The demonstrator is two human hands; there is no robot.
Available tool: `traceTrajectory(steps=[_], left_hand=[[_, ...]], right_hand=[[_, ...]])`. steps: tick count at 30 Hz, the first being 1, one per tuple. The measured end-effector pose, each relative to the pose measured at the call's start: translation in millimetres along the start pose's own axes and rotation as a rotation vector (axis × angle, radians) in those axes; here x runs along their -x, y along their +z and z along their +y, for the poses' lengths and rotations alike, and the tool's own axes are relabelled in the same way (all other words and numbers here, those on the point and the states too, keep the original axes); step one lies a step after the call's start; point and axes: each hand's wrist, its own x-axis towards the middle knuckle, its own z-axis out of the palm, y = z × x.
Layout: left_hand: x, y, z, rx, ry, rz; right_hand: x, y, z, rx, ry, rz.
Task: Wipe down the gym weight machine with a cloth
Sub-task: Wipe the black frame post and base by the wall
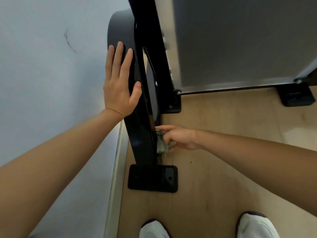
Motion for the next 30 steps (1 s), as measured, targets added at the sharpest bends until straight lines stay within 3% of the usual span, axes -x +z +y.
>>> traceTrajectory(steps=[6, 15, 30], left_hand=[[-0.5, -0.2, 2.3, -0.009, -0.017, -0.002], [0.3, -0.1, 1.7, -0.014, -0.011, -0.006], [2.2, 4.2, -5.4, 0.004, -0.002, -0.004]], right_hand=[[-1.1, 3.4, 17.1, -0.180, 0.064, -0.031], [-13.1, -11.9, -17.7, -0.440, 0.014, -0.073], [7.7, -38.3, -95.8, -0.353, -0.091, -0.097]])
